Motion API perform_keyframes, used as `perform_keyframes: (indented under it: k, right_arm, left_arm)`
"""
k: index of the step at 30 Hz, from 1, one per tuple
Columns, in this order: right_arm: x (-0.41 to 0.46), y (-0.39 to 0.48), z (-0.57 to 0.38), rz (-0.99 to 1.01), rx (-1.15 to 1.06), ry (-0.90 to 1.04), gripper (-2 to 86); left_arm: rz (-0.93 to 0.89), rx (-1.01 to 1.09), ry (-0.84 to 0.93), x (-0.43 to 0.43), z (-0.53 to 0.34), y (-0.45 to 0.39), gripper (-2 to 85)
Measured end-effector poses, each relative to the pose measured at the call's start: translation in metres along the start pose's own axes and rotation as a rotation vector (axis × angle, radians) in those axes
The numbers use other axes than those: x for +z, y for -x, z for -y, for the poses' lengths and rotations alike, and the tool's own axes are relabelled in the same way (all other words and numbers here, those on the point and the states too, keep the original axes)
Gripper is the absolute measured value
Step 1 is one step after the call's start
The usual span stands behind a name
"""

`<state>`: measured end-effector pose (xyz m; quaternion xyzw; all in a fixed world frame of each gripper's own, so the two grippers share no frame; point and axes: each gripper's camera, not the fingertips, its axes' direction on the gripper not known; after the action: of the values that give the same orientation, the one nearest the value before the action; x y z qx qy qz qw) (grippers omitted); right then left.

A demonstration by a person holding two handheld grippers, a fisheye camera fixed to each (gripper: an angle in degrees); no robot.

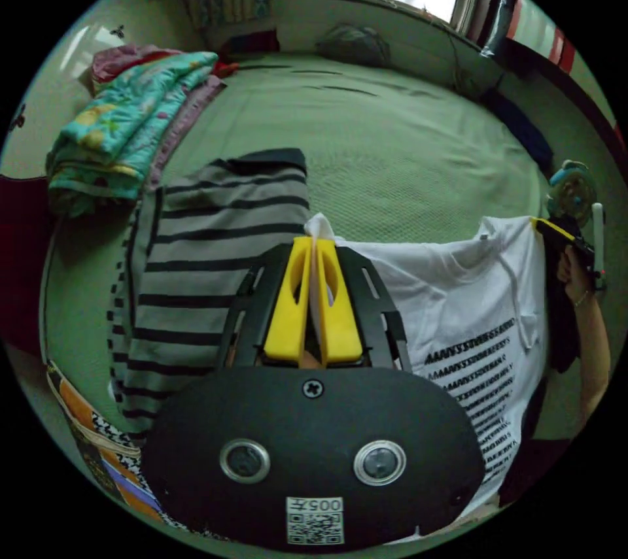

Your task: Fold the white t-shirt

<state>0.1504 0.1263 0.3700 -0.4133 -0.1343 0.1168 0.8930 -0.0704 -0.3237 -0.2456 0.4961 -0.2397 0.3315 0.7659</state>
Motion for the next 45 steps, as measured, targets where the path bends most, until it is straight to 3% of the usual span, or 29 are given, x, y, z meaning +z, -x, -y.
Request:
perform_keyframes:
  k: [3, 7, 14, 20, 23, 31, 38, 41, 45]
  right_arm:
    - [0.018, -0.001, 0.005, -0.021, 0.004, 0.106, 1.7]
    - [-0.009, 0.004, -0.006, -0.06, -0.024, -0.021, 6.0]
    - [-0.046, 0.058, -0.063, 0.093, -0.254, -0.09, 7.9]
    - [-0.021, 0.095, -0.094, 0.12, -0.316, -0.065, 8.0]
    - [0.0, 0.097, -0.098, 0.068, -0.308, -0.004, 6.8]
    - [-0.047, 0.047, -0.103, 0.076, -0.141, -0.102, -1.4]
    - [-0.108, -0.07, -0.122, 0.085, 0.115, -0.167, -1.5]
    - [-0.113, -0.112, -0.152, 0.141, 0.211, -0.206, -1.1]
    - [-0.116, -0.134, -0.192, 0.173, 0.279, -0.179, -1.0]
  left_arm:
    - [0.007, -0.031, 0.05, 0.016, 0.004, 0.001, 3.5]
    - [-0.028, -0.094, 0.019, 0.001, -0.002, 0.009, 7.1]
    - [-0.053, 0.05, -0.053, -0.034, -0.045, -0.036, 10.4]
    - [-0.131, 0.162, -0.018, 0.0, -0.086, -0.105, 13.5]
    - [-0.058, 0.121, 0.081, 0.027, -0.094, -0.113, 12.7]
    - [-0.043, 0.096, 0.046, -0.001, -0.098, -0.09, 2.5]
    - [-0.058, -0.26, -0.147, -0.075, -0.118, 0.029, 1.9]
    - [0.029, -0.439, -0.121, -0.076, -0.148, 0.073, 1.8]
    - [0.001, -0.539, -0.111, -0.079, -0.188, 0.093, 3.2]
